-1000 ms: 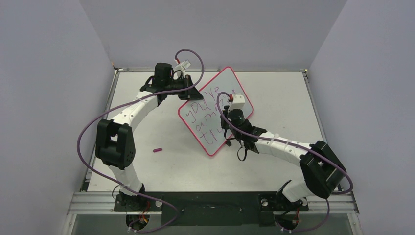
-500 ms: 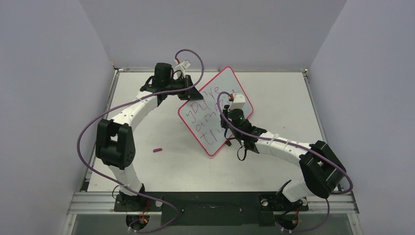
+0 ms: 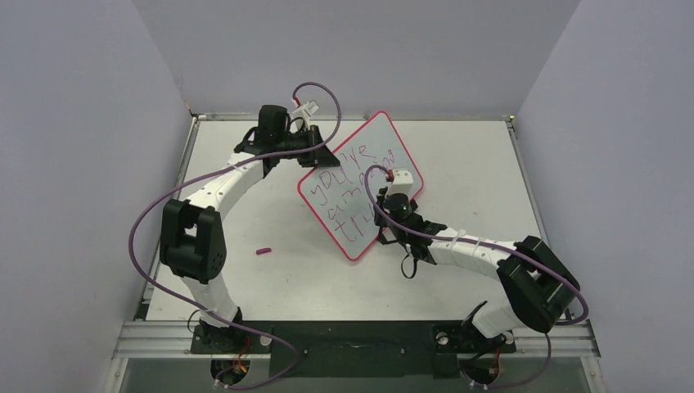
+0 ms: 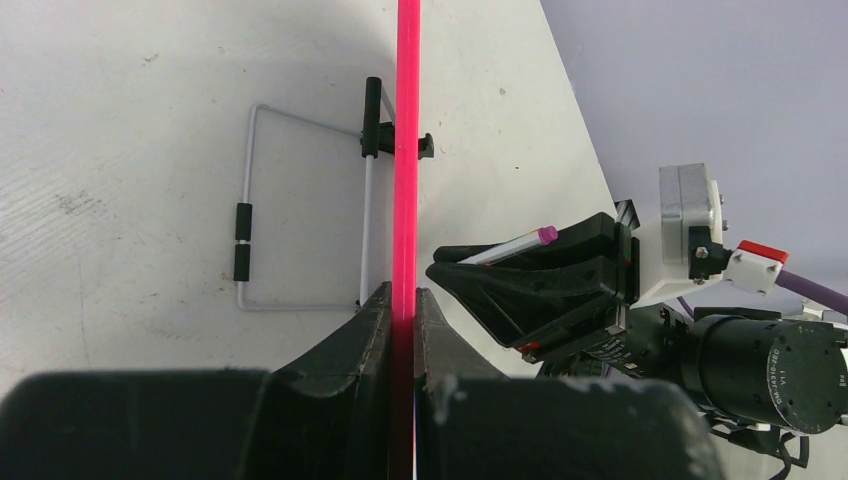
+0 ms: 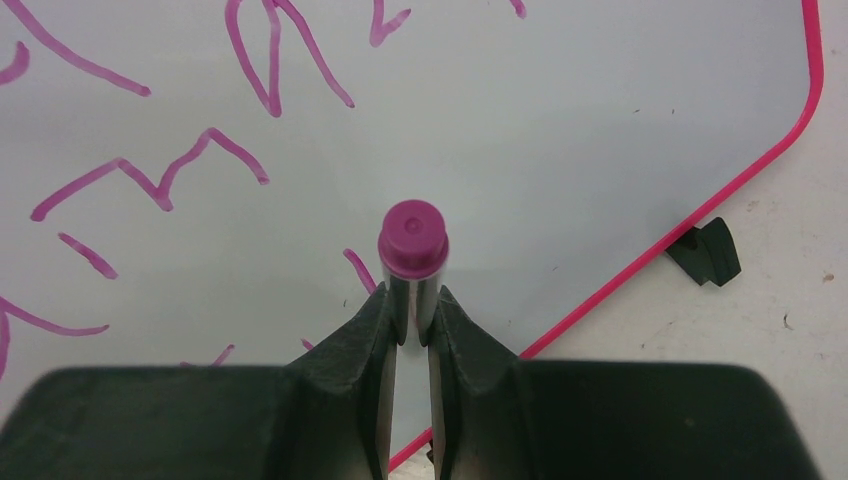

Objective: Write a sentence on the whiteboard

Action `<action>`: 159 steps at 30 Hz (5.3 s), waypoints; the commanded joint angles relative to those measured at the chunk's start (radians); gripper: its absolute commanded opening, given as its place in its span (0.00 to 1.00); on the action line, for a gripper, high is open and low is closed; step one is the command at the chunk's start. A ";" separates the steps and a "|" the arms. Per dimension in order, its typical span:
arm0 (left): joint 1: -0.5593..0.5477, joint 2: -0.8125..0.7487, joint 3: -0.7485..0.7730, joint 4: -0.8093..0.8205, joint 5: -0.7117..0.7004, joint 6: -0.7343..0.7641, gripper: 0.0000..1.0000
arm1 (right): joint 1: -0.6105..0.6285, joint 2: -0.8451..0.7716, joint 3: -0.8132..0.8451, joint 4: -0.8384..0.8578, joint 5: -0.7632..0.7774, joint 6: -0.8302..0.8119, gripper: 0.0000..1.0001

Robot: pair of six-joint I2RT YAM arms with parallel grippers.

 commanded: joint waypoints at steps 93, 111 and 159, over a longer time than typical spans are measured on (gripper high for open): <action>-0.008 -0.075 0.019 0.053 0.052 -0.021 0.00 | -0.183 0.060 0.088 0.061 -0.109 0.017 0.00; -0.008 -0.075 0.017 0.058 0.054 -0.025 0.00 | -0.222 -0.008 0.141 0.020 -0.121 0.015 0.00; -0.008 -0.069 0.019 0.060 0.053 -0.026 0.00 | -0.286 0.157 0.134 0.145 -0.169 0.104 0.00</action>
